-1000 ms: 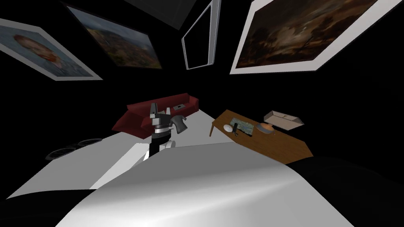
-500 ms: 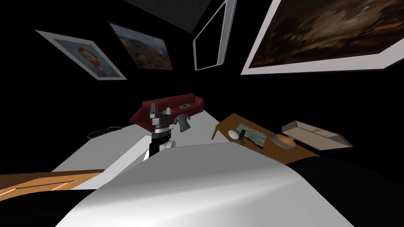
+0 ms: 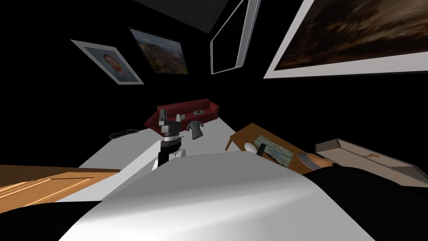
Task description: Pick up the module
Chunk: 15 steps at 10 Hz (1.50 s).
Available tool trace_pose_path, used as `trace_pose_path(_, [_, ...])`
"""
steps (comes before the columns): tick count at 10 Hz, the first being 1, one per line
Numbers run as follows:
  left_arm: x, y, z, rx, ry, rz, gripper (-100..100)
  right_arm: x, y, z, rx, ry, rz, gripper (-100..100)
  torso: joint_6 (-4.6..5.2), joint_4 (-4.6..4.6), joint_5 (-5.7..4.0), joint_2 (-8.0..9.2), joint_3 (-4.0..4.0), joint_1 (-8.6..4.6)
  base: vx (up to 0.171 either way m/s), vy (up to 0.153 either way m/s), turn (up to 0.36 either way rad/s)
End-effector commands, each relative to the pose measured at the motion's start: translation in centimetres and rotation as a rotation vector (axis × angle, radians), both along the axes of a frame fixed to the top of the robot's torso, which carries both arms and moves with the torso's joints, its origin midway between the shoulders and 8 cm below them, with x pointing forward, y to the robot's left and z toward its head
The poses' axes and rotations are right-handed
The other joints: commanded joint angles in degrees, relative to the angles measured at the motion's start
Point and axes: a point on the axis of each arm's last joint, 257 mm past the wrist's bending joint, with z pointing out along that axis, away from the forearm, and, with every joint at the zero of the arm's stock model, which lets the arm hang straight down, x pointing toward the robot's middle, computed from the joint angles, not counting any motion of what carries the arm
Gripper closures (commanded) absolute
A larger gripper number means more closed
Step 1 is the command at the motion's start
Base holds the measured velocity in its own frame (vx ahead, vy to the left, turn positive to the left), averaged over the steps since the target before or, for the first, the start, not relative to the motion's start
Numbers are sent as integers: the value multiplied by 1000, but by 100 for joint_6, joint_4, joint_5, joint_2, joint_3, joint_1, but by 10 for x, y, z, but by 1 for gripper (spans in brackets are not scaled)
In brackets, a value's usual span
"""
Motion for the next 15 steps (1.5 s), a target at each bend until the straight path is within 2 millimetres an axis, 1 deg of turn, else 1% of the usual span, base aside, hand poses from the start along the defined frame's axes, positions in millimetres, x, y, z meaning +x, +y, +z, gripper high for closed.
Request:
trace_pose_path(1, [0,0,0,0,0,0,0,-5,-21,4,-49,27,21,-100,0,0,0,0,0,0,102,-55,162])
trace_pose_path(3, [0,0,0,0,0,0,0,-13,-50,10,-112,56,50,-100,-5,-2,0,-12,-7,-6,134,-113,247])
trace_pose_path(4, [0,0,0,0,0,0,0,-14,-61,12,-136,63,61,-100,-5,-5,-2,-23,-13,-14,150,-113,318])
trace_pose_path(5, [0,0,0,0,0,0,0,-10,-74,13,-170,65,73,-100,-6,-6,-3,-27,-15,-11,202,-150,338])
trace_pose_path(6, [0,0,0,0,0,0,0,-6,-76,11,-179,61,75,-100,-7,-9,-4,-45,-25,-22,222,-168,189])
trace_pose_path(7, [0,0,0,0,0,0,0,8,-67,3,-174,37,70,-100,-3,-12,-7,-56,-32,-26,196,-131,229])
trace_pose_path(8, [0,0,0,0,0,0,0,2,-69,7,-172,48,74,-100,-5,-11,-6,-53,-31,-14,83,-58,68])
trace_pose_path(9, [0,0,0,0,0,0,0,4,-69,6,-175,45,71,0,4,-7,1,-19,-13,16,17,-14,-4])
trace_pose_path(10, [0,0,0,0,0,0,0,4,-64,-2,-175,41,65,-100,5,0,7,8,3,36,-3,-23,52])
trace_pose_path(14, [0,0,0,0,0,0,0,2,-50,-20,-175,35,50,-100,6,8,6,41,23,35,-26,-33,45])
trace_pose_path(15, [0,0,0,0,0,0,0,3,-52,-16,-175,36,52,-100,6,8,6,40,22,32,-8,-19,9])
